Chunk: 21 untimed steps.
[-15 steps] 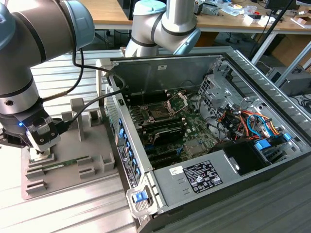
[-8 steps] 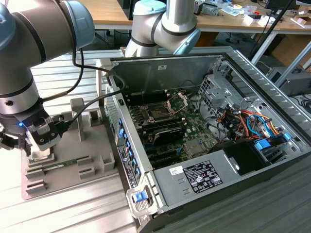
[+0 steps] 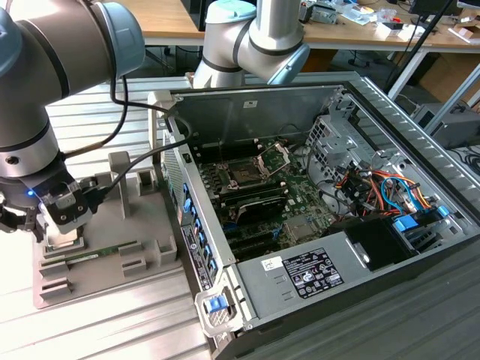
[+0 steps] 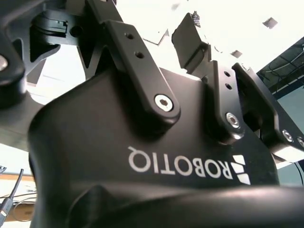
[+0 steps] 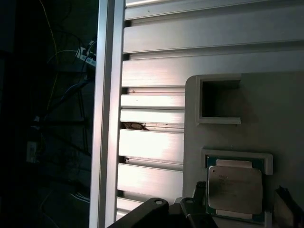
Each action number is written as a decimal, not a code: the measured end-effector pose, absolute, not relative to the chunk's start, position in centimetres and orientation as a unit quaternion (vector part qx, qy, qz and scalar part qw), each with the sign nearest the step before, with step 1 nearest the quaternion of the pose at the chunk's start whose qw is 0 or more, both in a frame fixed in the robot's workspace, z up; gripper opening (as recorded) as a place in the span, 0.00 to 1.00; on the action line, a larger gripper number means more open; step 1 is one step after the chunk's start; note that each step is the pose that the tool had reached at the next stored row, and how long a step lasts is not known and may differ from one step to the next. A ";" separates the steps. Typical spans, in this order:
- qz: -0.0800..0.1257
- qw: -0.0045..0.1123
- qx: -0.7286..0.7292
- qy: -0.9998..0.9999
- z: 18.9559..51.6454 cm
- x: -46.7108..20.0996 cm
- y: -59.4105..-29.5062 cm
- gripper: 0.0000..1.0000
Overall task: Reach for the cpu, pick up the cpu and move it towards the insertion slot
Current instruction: 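Pick up the cpu and move it towards the insertion slot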
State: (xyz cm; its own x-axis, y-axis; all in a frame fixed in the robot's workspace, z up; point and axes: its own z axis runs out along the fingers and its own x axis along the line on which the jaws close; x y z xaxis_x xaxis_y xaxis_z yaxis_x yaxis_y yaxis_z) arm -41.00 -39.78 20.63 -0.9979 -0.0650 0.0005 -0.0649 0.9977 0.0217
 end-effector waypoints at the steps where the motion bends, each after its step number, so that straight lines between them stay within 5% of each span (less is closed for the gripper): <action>1: -0.011 0.001 0.033 -0.999 20.6 -41.0 -39.8 0.62; 21: -0.026 0.000 0.036 -0.999 19.3 -41.1 -39.6 0.62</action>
